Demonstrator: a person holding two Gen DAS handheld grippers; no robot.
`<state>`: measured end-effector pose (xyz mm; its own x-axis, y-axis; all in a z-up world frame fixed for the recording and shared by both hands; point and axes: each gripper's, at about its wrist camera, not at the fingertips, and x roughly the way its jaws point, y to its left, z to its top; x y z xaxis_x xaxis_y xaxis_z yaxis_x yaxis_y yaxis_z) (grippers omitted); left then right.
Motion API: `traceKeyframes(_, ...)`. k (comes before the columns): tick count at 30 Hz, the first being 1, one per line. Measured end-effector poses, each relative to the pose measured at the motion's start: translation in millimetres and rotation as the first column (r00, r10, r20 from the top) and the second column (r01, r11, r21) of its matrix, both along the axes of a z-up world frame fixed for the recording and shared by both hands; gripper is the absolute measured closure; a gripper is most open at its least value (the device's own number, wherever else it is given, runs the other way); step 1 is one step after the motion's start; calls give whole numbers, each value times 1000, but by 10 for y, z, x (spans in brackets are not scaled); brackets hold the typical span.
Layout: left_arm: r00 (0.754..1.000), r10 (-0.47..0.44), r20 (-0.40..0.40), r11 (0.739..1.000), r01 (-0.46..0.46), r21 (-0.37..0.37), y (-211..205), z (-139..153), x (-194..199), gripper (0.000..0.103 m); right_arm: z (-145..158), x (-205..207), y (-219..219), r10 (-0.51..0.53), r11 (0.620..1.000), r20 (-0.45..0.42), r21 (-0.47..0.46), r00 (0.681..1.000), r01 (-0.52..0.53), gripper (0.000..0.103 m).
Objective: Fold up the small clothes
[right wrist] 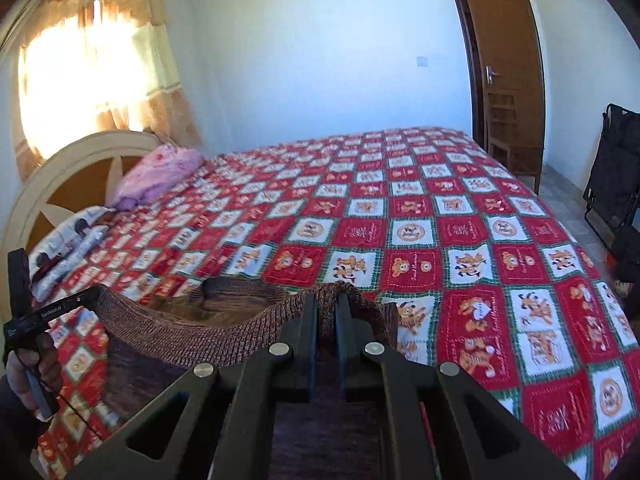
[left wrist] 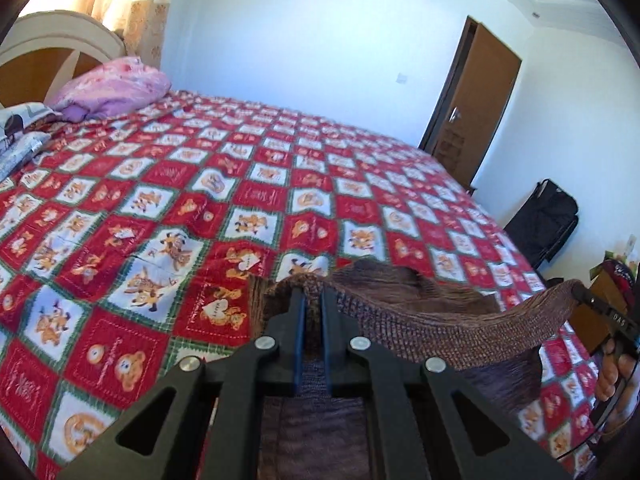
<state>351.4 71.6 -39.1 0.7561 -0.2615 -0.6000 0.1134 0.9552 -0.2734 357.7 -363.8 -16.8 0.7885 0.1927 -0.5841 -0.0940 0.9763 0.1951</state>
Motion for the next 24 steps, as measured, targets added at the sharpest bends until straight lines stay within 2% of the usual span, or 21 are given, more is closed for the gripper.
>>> traceKeyframes(7, 995, 12, -104, 1000, -14, -12, 3, -422, 459, 95, -461, 574, -63, -23, 1000, -126, 12, 992, 24, 96)
traceKeyframes(12, 990, 44, -134, 999, -44, 6, -14, -558, 719, 95, -740, 1014, -102, -46, 999, -187, -7, 981, 46, 94)
traceKeyframes(14, 989, 74, -132, 997, -73, 9, 24, -565, 822, 95, -804, 1157, -104, -56, 998, -194, -26, 979, 52, 80)
traceKeyframes(15, 987, 98, -128, 995, -97, 15, 57, -552, 862, 95, -812, 1213, -103, -75, 997, -186, -48, 980, 67, 54)
traceKeyframes(16, 985, 115, -126, 993, -114, 12, 94, -544, 889, 95, -804, 1223, -105, -83, 996, -173, -53, 981, 75, 38)
traceKeyframes(19, 985, 117, -127, 993, -117, 14, 179, -490, 812, 95, -723, 1080, -75, -46, 999, -165, -2, 985, 46, 38)
traceKeyframes(21, 992, 58, -116, 996, -50, 71, 121, -442, 587, 93, -696, 907, 56, 60, 998, -198, 30, 978, -55, 38)
traceKeyframes(23, 992, -13, -126, 994, 27, 110, 38, -456, 411, 85, -720, 748, 234, 178, 984, -228, 39, 957, -173, 38)
traceKeyframes(24, 988, -48, -149, 987, 70, 148, -32, -494, 326, 76, -803, 660, 434, 230, 968, -286, -35, 930, -249, 38)
